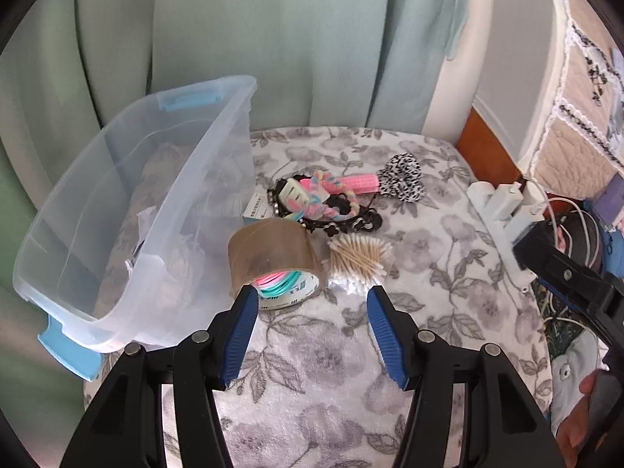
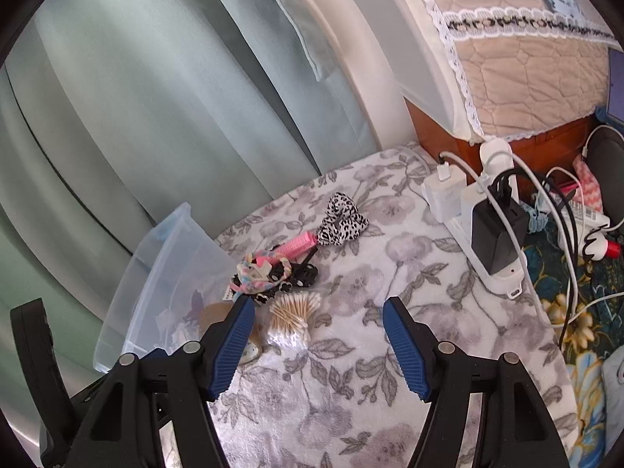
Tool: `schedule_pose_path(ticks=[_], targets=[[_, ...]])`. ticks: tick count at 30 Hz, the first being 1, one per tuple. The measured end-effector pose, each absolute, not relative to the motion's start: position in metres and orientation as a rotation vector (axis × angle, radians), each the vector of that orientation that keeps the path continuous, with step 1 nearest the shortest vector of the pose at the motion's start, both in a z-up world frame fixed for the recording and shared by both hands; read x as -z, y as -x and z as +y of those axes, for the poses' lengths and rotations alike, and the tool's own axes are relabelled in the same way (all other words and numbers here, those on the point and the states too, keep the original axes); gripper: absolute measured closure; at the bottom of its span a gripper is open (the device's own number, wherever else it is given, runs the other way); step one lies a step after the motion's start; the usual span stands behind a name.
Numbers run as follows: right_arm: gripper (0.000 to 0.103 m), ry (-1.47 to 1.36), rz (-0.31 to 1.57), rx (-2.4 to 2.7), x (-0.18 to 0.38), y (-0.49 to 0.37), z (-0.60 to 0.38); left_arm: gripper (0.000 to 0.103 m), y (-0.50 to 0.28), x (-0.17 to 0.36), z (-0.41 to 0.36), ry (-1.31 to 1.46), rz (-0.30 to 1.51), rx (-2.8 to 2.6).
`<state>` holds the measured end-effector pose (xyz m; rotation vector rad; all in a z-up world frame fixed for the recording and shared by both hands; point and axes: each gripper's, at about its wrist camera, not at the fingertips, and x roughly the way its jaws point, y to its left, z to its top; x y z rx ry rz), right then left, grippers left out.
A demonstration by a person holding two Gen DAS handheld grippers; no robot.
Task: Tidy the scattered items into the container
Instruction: 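Withdraw both tools from the bin back toward the remaining items, then close the left tool on the brown tape roll while the right tool grasps the cotton-swab bag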
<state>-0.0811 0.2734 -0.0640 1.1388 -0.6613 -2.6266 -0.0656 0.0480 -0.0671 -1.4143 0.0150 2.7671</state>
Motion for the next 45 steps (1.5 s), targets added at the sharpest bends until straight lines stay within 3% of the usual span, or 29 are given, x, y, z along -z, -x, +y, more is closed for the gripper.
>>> schedule_pose_path(ticks=[12, 19, 23, 35, 42, 45], targets=[[0.031, -1.319, -0.628, 2.487, 0.122, 0.105, 0.256, 0.046, 0.099, 0.114, 0.048, 1.543, -0.134, -2.814], [0.031, -1.41, -0.61, 2.425, 0.15, 0.119, 0.244, 0.065, 0.117, 0.124, 0.033, 1.542, -0.351, -2.864], [0.031, -1.424, -0.589, 2.402, 0.157, 0.126, 0.237, 0.069, 0.123, 0.122, 0.029, 1.482, -0.418, -2.878], [0.031, -1.437, -0.509, 2.328, 0.175, 0.154, 0.199, 0.069, 0.153, 0.116, 0.028, 1.413, -0.407, -2.898], [0.03, -1.413, -0.471, 2.332, 0.18, 0.171, 0.187, 0.07, 0.168, 0.114, 0.017, 1.422, -0.518, -2.91], [0.028, -1.399, -0.444, 2.332, 0.183, 0.174, 0.18, 0.082, 0.168, 0.114, 0.013, 1.427, -0.54, -2.92]])
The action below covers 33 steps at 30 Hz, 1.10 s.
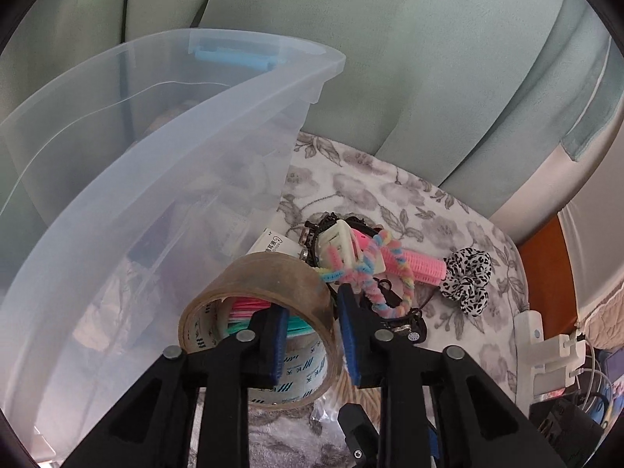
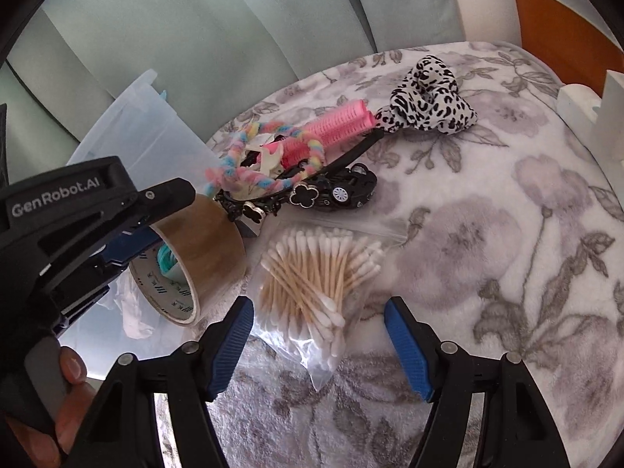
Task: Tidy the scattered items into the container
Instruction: 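Close the left tool on the brown tape roll while the right tool grasps the cotton-swab bag, then carry the tape roll and cotton-swab bag with both tools over the bin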
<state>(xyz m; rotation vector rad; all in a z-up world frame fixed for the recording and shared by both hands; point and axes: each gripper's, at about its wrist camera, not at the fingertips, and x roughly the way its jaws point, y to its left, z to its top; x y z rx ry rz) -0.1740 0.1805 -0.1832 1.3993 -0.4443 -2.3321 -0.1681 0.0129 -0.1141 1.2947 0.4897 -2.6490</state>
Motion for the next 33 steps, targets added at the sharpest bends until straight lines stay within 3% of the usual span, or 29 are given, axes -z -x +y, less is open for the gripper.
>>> schedule_pose_path(ticks=[8, 10, 13, 16, 33], targets=[[0.027, -1.384, -0.316, 2.404, 0.187, 0.18, 0.16, 0.086, 0.164, 0.113, 0.008, -1.315, 0.496, 2.669], [0.032, -1.4, -0.268, 2.423, 0.186, 0.179, 0.157, 0.087, 0.162, 0.112, 0.009, -1.325, 0.495, 2.674], [0.055, -1.427, -0.278, 2.435, 0.186, 0.178, 0.162, 0.089, 0.161, 0.112, 0.013, -1.341, 0.484, 2.683], [0.062, -1.452, -0.329, 2.422, 0.186, 0.175, 0.17, 0.09, 0.157, 0.113, 0.016, -1.36, 0.476, 2.694], [0.063, -1.422, -0.614, 2.462, 0.149, 0.128, 0.228, 0.092, 0.116, 0.08, 0.034, -1.412, 0.465, 2.79]])
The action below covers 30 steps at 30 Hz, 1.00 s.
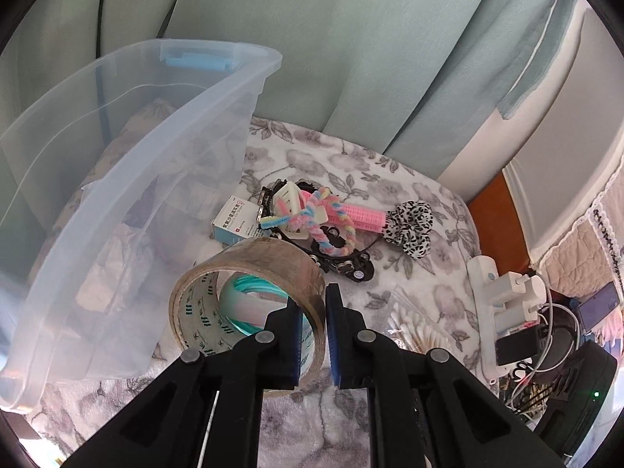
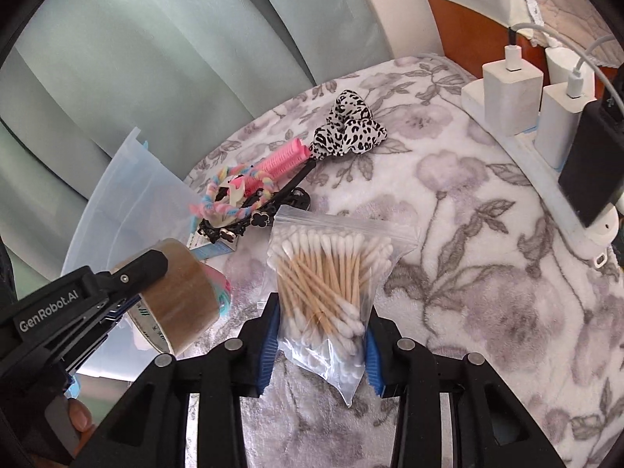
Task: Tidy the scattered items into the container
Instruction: 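Carry the tape roll and cotton-swab bag with both tools over the bin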
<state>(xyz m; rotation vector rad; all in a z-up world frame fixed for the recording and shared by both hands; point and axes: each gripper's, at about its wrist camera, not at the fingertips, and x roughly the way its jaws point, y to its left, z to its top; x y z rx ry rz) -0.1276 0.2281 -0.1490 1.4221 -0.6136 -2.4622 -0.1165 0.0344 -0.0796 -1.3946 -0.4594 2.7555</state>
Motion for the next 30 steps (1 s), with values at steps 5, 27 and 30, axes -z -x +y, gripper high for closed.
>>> schedule_pose_path(ticks=[5, 27, 30], targets=[[0.063, -1.373, -0.638, 2.473, 0.131, 0.116, 0.235, 0.092, 0.101, 0.047, 0.042, 1.264, -0.42, -2.753], [0.063, -1.082, -0.691, 2.578, 0.038, 0.073, 0.25, 0.092, 0.05, -0.02, 0.036, 1.052, -0.348, -2.756], [0.063, -1.03, -0.677, 2.598, 0.022, 0.065, 0.247, 0.092, 0.044, -0.028, 0.028, 1.021, -0.355, -2.766]])
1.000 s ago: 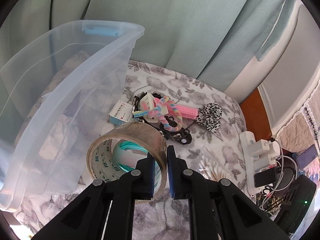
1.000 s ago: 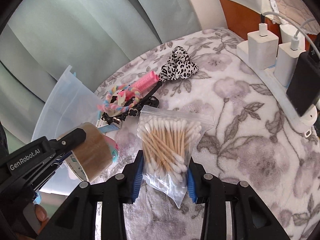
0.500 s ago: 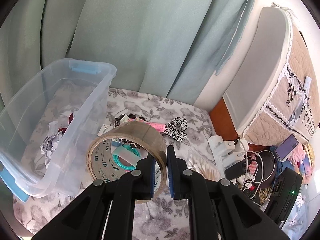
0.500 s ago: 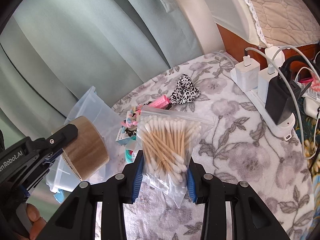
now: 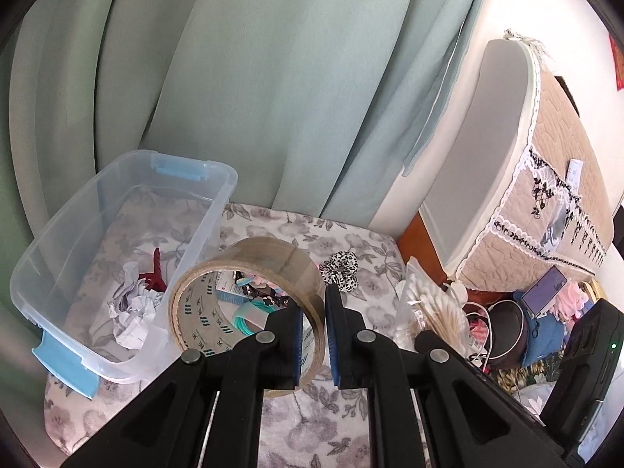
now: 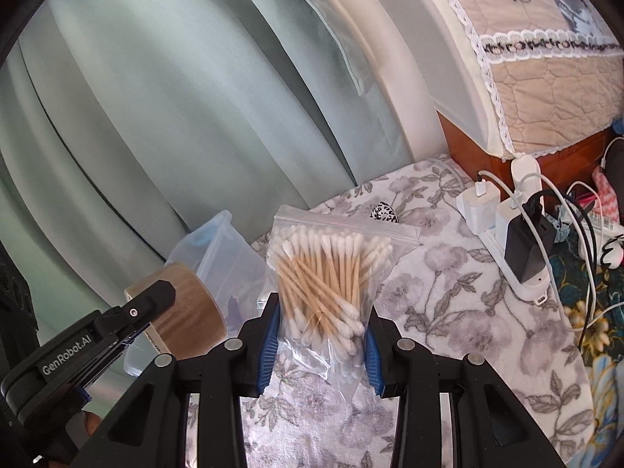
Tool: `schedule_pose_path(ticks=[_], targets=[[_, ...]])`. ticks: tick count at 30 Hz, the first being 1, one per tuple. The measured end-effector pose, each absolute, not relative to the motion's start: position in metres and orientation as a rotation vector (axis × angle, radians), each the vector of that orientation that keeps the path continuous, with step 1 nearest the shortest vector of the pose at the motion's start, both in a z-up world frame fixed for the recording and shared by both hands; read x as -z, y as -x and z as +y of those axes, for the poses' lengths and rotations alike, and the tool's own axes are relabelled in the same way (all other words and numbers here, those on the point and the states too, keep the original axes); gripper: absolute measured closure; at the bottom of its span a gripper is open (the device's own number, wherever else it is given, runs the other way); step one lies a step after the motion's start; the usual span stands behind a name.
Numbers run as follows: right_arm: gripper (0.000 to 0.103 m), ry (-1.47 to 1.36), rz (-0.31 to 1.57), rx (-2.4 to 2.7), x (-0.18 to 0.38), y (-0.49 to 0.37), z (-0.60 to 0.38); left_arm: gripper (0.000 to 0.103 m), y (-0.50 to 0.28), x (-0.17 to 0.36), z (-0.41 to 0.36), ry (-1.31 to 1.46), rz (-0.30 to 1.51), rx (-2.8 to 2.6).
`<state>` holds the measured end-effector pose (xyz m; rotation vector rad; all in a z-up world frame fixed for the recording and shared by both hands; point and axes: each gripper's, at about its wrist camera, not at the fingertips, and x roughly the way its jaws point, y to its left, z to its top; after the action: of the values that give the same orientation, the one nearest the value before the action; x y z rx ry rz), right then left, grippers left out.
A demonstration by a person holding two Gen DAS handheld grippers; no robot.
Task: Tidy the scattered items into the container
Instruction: 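Carry the tape roll and cotton-swab bag with both tools over the bin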
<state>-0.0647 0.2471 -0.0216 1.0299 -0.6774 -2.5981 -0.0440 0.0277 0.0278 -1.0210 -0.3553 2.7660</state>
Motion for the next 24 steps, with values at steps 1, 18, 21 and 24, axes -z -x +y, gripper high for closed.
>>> schedule_pose_path(ticks=[1, 18, 21, 24], targets=[[0.063, -1.003, -0.677, 2.604, 0.015, 0.061, 0.246, 0.092, 0.042, -0.031, 0.025, 1.007, -0.359, -2.77], [0.063, -0.65, -0.548, 2.68, -0.083, 0.017, 0.204, 0.092, 0.01, -0.085, -0.022, 0.752, -0.401, -2.838], [0.063, -0.611, -0.519, 2.682, -0.093, 0.012, 0.194, 0.092, 0.006, -0.09, -0.034, 0.719, -0.42, -2.859], [0.063, -0.587, -0.486, 2.68, -0.1, 0.008, 0.182, 0.092, 0.003, -0.094, -0.046, 0.69, -0.435, -2.875]])
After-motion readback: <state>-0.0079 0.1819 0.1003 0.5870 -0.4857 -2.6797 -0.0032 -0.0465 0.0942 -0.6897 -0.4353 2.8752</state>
